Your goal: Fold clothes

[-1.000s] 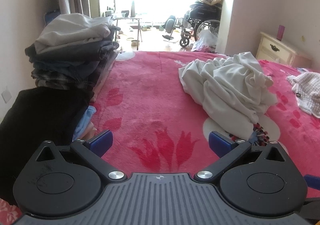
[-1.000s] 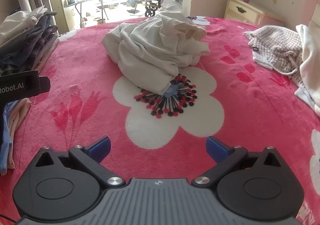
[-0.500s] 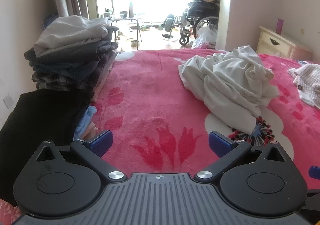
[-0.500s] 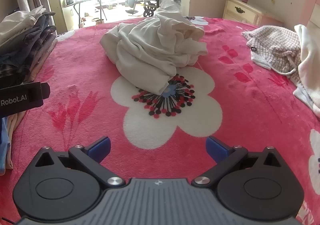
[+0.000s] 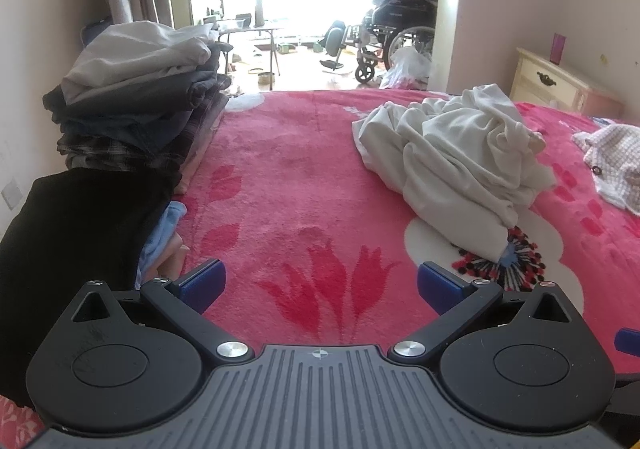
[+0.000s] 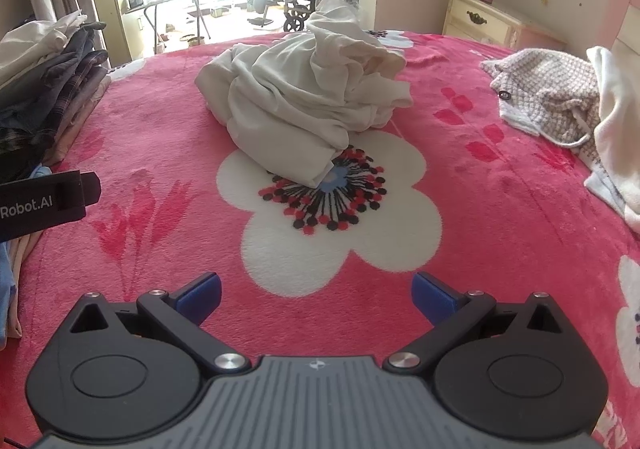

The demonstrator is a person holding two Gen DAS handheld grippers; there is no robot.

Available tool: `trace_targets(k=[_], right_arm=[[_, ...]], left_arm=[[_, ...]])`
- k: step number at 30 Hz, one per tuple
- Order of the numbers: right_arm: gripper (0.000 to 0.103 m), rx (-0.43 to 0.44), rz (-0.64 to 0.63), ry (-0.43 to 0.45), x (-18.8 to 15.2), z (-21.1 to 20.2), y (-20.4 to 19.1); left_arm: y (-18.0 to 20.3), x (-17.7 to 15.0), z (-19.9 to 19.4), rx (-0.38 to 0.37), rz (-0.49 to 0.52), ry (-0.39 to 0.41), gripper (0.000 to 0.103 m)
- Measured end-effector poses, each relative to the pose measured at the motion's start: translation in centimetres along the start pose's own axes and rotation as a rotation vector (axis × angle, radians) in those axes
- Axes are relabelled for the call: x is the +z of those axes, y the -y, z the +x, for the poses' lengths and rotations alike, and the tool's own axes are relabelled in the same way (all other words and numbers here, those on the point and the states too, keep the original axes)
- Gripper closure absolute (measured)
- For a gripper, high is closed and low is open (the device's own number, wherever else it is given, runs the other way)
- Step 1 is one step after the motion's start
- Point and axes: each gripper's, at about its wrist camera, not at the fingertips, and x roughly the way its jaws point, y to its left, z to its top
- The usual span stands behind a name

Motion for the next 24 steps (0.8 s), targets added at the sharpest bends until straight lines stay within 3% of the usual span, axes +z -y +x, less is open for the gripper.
trace_targets(k=[6,14,24], right_arm=[[0.0,0.01,-0.001,0.019,-0.1,-0.2,0.1],[0.0,0.016,-0.01,0.133,0.1,-0.7,2.2],[0.0,-0.045,0.04,0.263,3.6,1.8,11.3]], left_arm=[[-0.1,0.1,0.1,-0.022,-0.01,0.008,0.0],[0.4,2.7,2.2,-0.187,-0.048,0.036,0.0],[8.6,5.9,6.9,-0.377,0.166,0.168,0.0]])
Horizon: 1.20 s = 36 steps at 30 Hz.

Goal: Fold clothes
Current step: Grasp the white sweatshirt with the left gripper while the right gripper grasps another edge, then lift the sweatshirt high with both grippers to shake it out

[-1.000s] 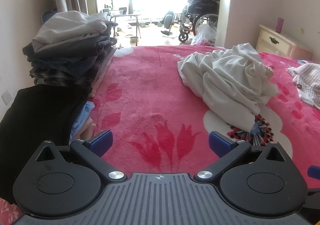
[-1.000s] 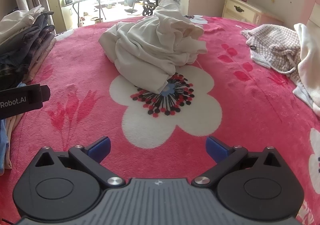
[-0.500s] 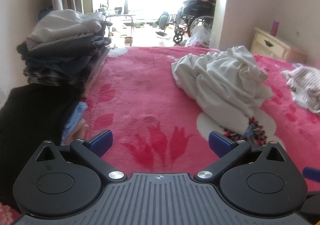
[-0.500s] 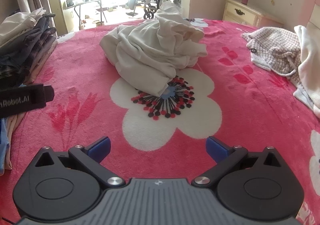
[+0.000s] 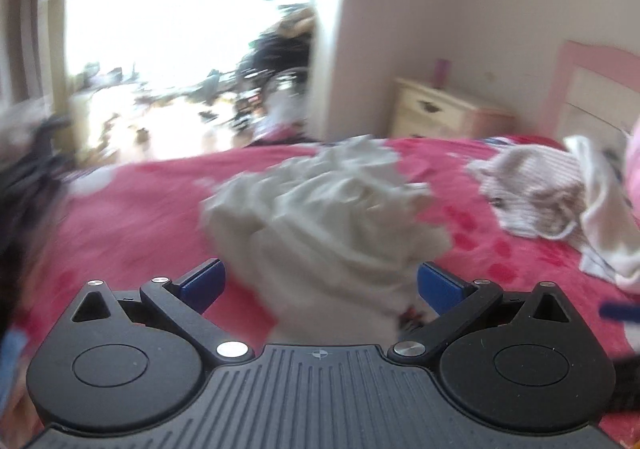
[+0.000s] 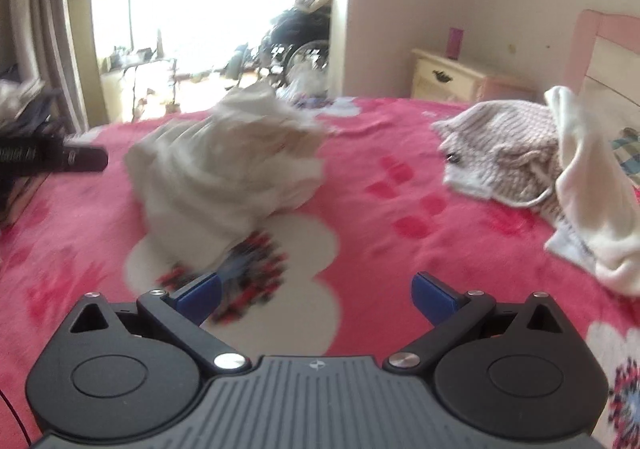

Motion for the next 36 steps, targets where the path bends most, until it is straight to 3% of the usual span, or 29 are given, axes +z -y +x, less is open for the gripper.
trace_targets(k=[4,9,14,17,18,21,24,26,28,29,31,36], right_arm=[[0.005,-0.004,0.049,0.071,3.2,2.8,3.6],[0.015,0.084,0.005,0.111,7.6,8.3,4.7],[0.027,0.21,-0.071,0.04,9.9,15.4,3.0],[0.03,0.231,-0.101,0.009,10.3,18.6,1.8],[0.033,0.236,-0.111,0.001,10.4,19.6,1.4],[0.036,0.252,-0.143,-0.021,10.7,22.5,0.1],[0.038,0.219,-0.158,0.007,11.5,24.0,-1.0],[0.047,0.181,-0.176,0.03,12.0,24.5,-1.8],[0.07,0.096,-0.208,0.038,12.5,24.9,-2.4],[0.073,0.068,-0.21,0.041,12.5,25.0,-2.3],[0.093,0.035,-0.179,0.058,12.9,24.4,-1.8],[0.099,-0.023,-0.085,0.196,15.0,19.7,-0.4]], left_arm=[[2.8,0.1,4.0,-0.009,0.081,0.026,0.002],[4.3,0.3,7.9,0.011,0.087,0.053,0.011],[4.5,0.3,10.9,0.059,0.097,0.047,0.038],[3.7,0.2,11.8,0.063,0.069,0.034,0.058],[3.4,0.1,11.8,0.063,0.049,0.037,0.072],[2.3,0.2,10.9,0.066,-0.005,0.061,0.082],[1.6,0.6,9.5,0.085,-0.016,0.111,0.086],[0.9,0.8,8.4,0.097,-0.025,0.135,0.088],[0.3,1.3,7.7,0.109,-0.039,0.147,0.089],[-0.1,1.5,7.3,0.111,-0.049,0.149,0.089],[-0.6,1.7,6.9,0.105,-0.055,0.142,0.089],[-0.4,1.2,7.5,0.069,-0.053,0.081,0.088]])
